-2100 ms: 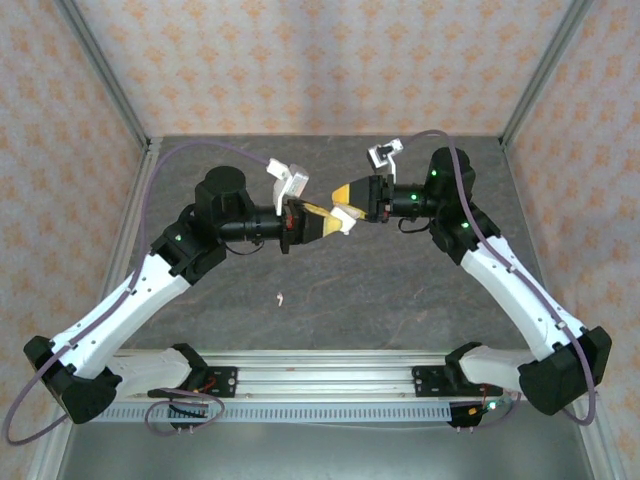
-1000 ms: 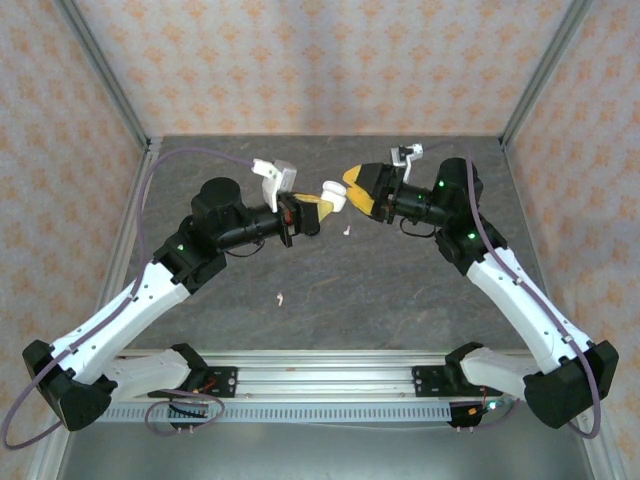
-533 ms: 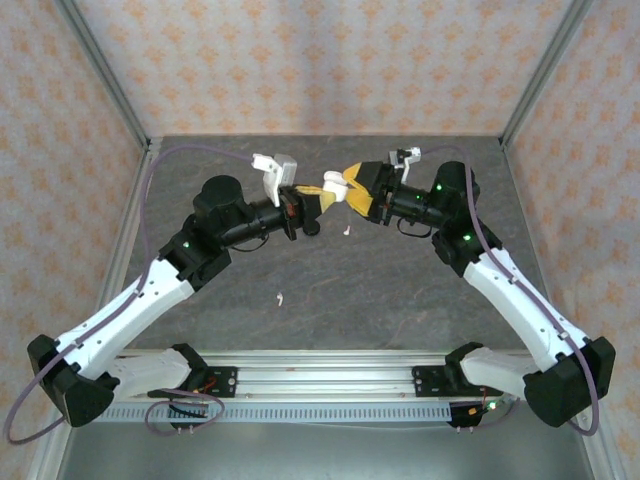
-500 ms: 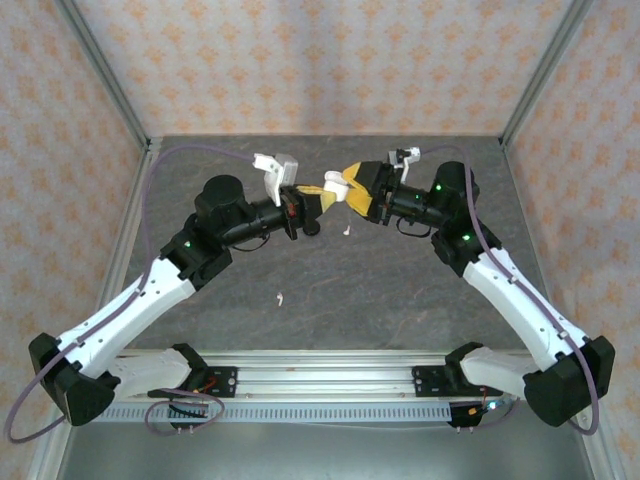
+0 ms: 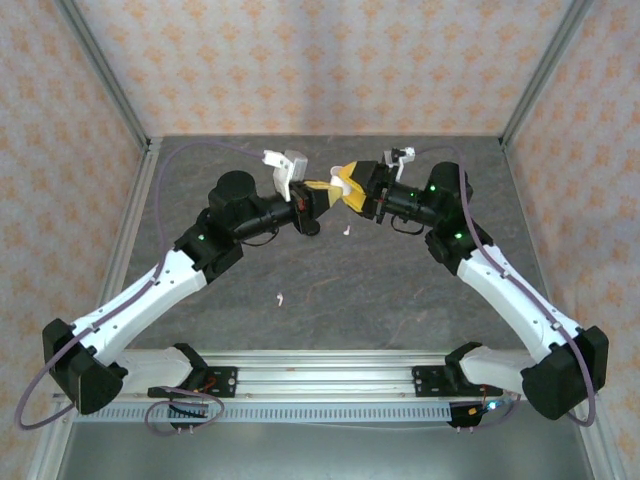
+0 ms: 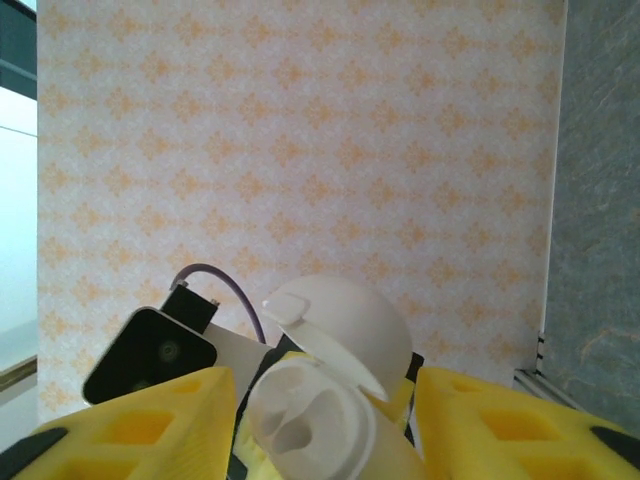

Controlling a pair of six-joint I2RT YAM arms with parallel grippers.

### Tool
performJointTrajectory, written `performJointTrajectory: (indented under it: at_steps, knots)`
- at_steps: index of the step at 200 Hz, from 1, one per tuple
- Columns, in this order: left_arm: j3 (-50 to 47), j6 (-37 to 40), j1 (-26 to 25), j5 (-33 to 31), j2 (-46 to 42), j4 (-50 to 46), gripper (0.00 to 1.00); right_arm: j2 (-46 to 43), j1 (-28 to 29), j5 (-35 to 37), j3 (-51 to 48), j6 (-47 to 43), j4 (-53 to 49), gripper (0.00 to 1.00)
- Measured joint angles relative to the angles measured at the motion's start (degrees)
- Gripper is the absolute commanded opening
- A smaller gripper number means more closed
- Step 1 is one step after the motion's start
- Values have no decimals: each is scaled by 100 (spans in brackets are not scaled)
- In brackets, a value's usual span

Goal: Insert wireless bluetooth earbuds into charging case

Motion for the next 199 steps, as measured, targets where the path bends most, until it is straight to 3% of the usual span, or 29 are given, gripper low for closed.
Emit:
performJointTrajectory:
  at_steps: [71,84,137,199]
  knots:
    - [52,111,4,-92,63,9,0,50,-2,162,-232,306,514,19]
    - [63,114,4,-92,63,-4,7,50,-2,162,-247,302,562,17]
    - [138,9,4,-66,63,-293,31,-9,2,116,-164,-649,109,14]
    - [264,-369,0,179,81,-317,33,-208,0,33,197,-2015,-916,14]
